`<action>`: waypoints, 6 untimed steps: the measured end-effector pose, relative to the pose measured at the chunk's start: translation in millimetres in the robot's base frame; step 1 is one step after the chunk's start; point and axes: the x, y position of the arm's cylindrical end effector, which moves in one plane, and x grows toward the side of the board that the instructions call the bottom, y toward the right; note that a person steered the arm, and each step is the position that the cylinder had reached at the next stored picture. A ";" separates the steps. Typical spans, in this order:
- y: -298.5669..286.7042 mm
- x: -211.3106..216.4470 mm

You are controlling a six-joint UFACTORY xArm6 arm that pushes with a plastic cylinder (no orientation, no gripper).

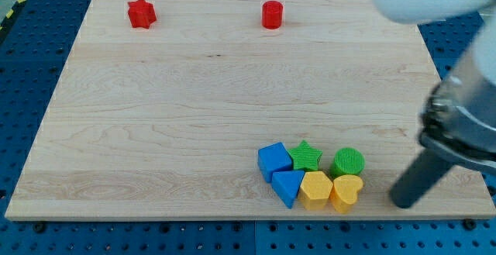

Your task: Push the yellow heart in between the green star and green circle

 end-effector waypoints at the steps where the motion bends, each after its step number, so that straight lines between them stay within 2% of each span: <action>1: -31.1 -25.4; 2: -34.1 -64.0; 3: -12.7 -48.2; 4: 17.6 7.6; 5: 7.1 13.8; 6: -49.7 1.2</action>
